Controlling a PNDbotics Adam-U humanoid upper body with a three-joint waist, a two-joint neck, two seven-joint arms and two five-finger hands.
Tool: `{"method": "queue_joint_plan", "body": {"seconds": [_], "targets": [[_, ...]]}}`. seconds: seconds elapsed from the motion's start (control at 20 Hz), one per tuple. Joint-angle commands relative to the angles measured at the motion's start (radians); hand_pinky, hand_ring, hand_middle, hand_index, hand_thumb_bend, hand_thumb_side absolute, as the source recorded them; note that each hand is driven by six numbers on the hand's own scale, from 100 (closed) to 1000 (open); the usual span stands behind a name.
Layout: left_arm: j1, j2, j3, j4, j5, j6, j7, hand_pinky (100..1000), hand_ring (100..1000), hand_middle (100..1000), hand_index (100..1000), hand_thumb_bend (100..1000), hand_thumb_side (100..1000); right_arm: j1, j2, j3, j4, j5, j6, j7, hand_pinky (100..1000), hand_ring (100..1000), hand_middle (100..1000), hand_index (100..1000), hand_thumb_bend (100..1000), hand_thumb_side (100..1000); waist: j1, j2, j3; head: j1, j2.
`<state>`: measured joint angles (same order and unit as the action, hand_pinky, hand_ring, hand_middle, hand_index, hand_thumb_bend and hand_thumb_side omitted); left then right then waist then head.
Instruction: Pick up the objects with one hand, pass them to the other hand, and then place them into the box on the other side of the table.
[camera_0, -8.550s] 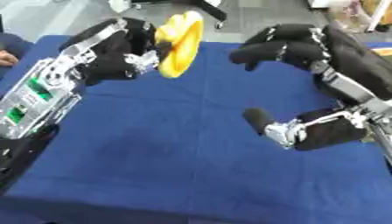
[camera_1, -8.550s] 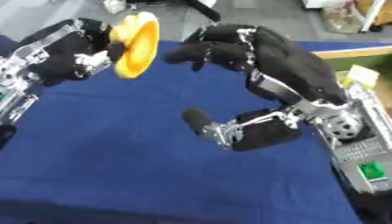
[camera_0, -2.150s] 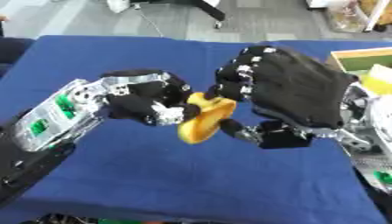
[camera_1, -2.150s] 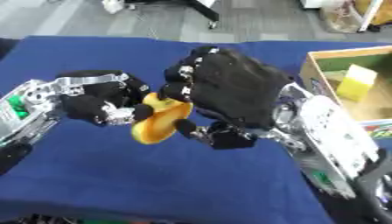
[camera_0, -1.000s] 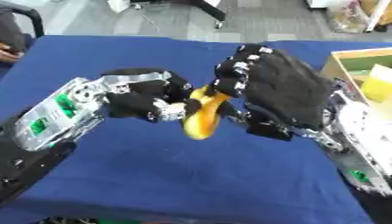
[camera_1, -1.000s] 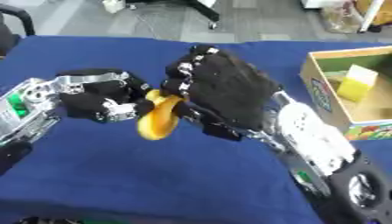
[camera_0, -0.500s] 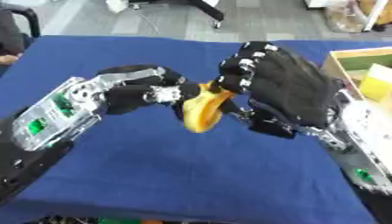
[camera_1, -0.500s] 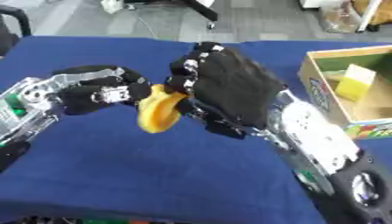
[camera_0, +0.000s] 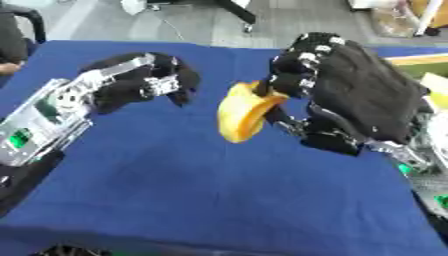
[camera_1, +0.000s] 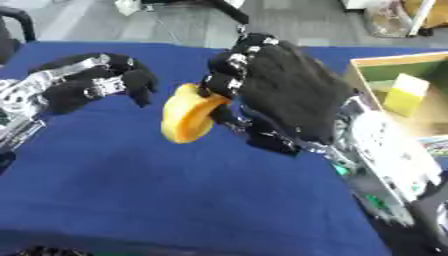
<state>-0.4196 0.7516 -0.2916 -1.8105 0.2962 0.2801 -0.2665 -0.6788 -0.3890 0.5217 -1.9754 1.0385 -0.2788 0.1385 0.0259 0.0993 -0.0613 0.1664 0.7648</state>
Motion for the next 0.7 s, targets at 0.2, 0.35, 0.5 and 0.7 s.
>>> {"method": "queue_joint_plan", "body": {"seconds": [0.2,0.35,0.5,0.7], "targets": [[0.046,0.031,0.100,0.068,-0.051,-0.045,0.109,675,634,634,724,435,629,0.014,-0.142,-0.089,-0.025,-0.079,0.080,-0.058,595,433,394,377,100,100,-0.016,-0.016,0.000,-0.009,0.005],[0.084,0.020,0.145,0.064,-0.047,-0.068,0.161,673,626,624,721,423,630,0.056,-0.214,-0.154,-0.015,-0.141,0.171,-0.078,600,408,368,361,100,100,-0.018,-0.013,0.001,-0.031,0.005],[0.122,0.006,0.182,0.044,-0.044,-0.084,0.208,669,619,616,717,417,631,0.088,-0.260,-0.214,0.032,-0.188,0.246,-0.118,608,386,346,338,100,100,-0.017,-0.011,0.002,-0.061,0.005],[0.168,-0.026,0.221,0.006,-0.033,-0.102,0.258,666,614,609,711,409,631,0.094,-0.285,-0.277,0.176,-0.274,0.292,-0.202,623,375,336,331,100,100,-0.016,-0.009,0.004,-0.118,0.005]]}}
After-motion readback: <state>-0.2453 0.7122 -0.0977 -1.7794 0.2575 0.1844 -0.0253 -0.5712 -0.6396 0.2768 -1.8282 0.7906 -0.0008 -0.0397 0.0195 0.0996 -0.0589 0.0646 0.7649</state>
